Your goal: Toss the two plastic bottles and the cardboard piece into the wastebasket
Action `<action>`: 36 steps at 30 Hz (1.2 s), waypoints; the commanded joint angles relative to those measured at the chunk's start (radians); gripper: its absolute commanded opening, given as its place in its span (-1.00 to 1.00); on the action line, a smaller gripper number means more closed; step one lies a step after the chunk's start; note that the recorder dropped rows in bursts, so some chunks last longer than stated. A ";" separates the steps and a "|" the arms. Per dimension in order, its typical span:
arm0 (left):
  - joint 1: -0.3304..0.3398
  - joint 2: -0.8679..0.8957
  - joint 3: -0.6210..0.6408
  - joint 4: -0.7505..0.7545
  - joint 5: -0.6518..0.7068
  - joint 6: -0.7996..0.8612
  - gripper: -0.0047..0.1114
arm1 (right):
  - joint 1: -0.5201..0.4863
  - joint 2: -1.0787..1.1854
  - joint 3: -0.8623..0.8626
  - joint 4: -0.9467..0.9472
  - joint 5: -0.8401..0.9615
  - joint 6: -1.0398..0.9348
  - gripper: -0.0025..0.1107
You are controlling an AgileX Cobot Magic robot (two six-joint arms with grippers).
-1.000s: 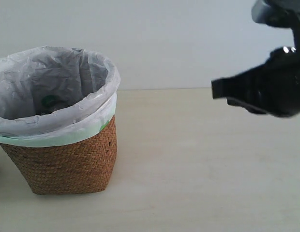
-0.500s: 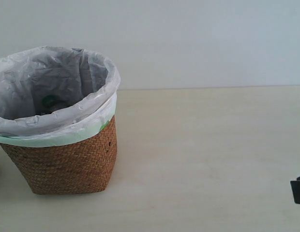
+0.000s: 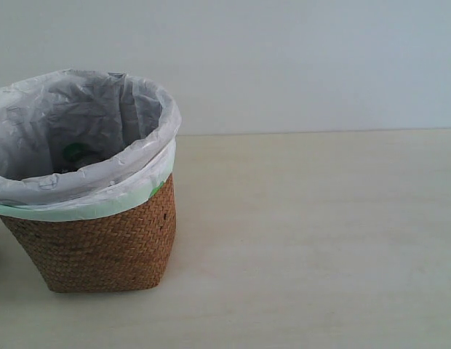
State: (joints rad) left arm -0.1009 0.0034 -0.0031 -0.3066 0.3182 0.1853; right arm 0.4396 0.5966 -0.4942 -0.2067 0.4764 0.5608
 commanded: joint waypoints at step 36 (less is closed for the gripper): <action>0.003 -0.003 0.003 -0.004 -0.003 -0.005 -0.85 | -0.170 -0.597 0.494 0.010 -0.122 -0.287 -0.94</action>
State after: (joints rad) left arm -0.1009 0.0034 -0.0031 -0.3066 0.3182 0.1853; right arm 0.2764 0.0064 -0.0047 -0.1876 0.3472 0.2845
